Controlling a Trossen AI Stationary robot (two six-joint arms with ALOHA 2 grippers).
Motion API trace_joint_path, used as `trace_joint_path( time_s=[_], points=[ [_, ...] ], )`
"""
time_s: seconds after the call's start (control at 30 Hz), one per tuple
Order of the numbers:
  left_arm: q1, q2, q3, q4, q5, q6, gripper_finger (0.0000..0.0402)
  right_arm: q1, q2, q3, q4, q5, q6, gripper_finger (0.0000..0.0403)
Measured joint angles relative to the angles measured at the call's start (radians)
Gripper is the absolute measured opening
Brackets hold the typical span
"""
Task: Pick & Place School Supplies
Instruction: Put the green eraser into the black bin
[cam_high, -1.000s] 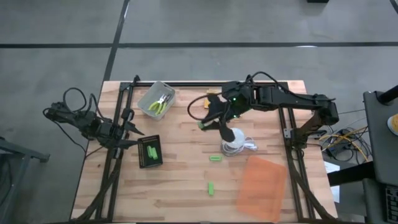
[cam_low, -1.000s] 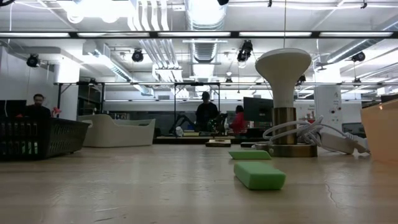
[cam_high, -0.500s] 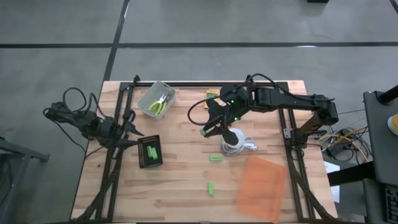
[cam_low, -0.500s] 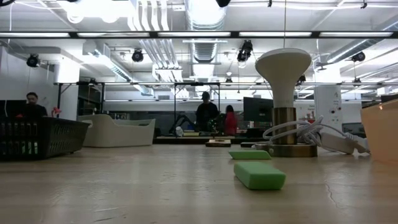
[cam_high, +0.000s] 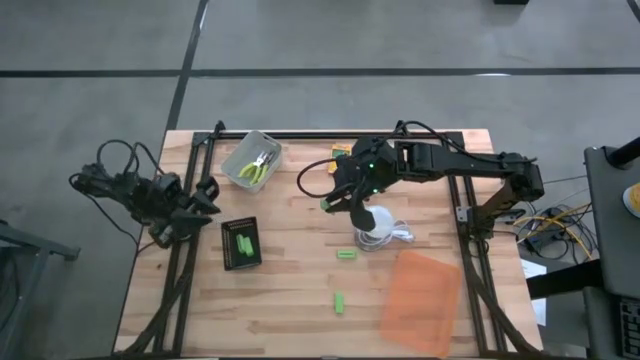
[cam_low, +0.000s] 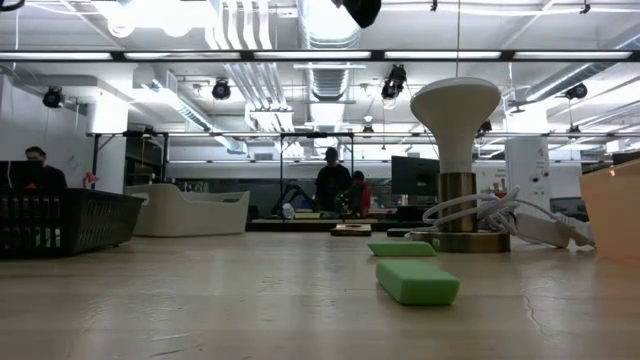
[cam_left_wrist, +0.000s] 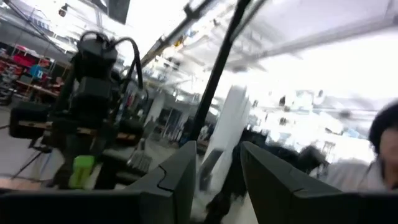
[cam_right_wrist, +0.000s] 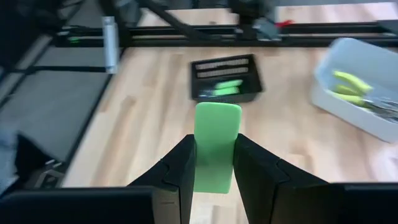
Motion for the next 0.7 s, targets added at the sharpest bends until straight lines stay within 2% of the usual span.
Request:
trace_joint_path(
  time_s=[0.1,0.23,0.33,0.5,0.7],
  points=[
    [0.0,-0.002,0.0,0.027,-0.003,-0.037,0.0133,0.0,0.0,0.0,-0.001,0.057,0.021,0.0093],
    [0.0,-0.002,0.0,0.055,-0.003,-0.11,0.0133,-0.001,0.0,0.0,-0.002,0.065,0.018,0.0093],
    [0.0,0.002,0.0,0.054,-0.024,-0.159,0.0133,0.0,0.0,0.0,-0.023,0.111,0.022,0.0093],
    [0.0,0.02,0.0,0.05,-0.205,-0.32,0.0133,0.0,0.0,0.0,-0.157,0.284,0.017,0.0093],
    [0.001,0.043,0.0,0.038,-0.403,-0.566,0.0133,0.006,0.0,0.0,-0.241,0.318,0.016,0.0093]
  ],
)
